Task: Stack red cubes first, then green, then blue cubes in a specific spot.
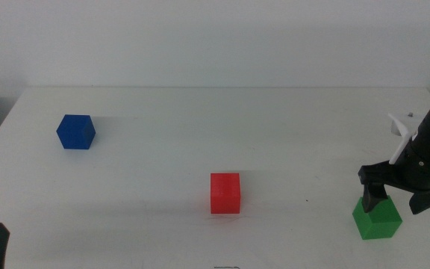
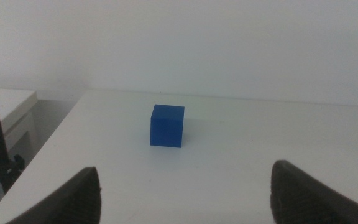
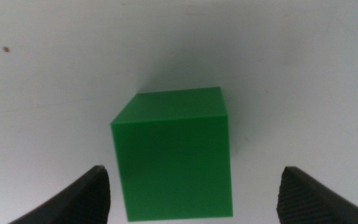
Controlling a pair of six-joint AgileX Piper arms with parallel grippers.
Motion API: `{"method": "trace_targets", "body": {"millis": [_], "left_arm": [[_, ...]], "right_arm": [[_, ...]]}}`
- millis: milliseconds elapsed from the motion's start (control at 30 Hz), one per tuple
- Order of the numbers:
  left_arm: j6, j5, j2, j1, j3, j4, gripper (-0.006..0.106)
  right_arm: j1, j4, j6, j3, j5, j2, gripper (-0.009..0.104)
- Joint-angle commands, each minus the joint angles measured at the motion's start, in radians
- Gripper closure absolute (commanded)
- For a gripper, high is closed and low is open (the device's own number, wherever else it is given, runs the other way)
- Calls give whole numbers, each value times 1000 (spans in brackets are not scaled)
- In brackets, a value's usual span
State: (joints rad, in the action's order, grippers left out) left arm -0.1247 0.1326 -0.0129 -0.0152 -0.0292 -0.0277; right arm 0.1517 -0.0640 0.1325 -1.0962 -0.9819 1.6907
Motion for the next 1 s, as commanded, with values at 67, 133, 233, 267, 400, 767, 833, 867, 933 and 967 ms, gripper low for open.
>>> {"method": "trace_targets", "body": {"millis": [67, 133, 233, 267, 400, 767, 833, 867, 933, 967], "left_arm": [[-3, -86, -21, -6, 3, 7, 7], [-3, -86, -21, -6, 3, 7, 7], [-3, -86, -21, -6, 3, 7, 7], [-3, -86, -21, -6, 3, 7, 7], [-3, -86, -21, -6, 3, 7, 7], [-3, -86, -21, -6, 3, 7, 7], [-3, -86, -21, -6, 3, 7, 7], [-3, -86, -21, -6, 3, 7, 7], [-3, -86, -21, -6, 3, 7, 7], [-3, -86, -21, -6, 3, 7, 7]], "right_arm": [[-2, 10, -31, -19, 5, -13, 22], [5, 21, -32, -19, 6, -3, 22], [18, 26, -32, -19, 17, 5, 22], [24, 28, -32, -19, 25, 5, 22], [27, 31, -32, -19, 48, 5, 22], [27, 25, -32, -19, 54, 52, 23], [27, 30, -32, -19, 54, 60, 25], [27, 35, -32, -19, 55, 62, 28], [27, 45, -31, -19, 59, 63, 37], [27, 48, -27, -19, 61, 63, 45]]}}
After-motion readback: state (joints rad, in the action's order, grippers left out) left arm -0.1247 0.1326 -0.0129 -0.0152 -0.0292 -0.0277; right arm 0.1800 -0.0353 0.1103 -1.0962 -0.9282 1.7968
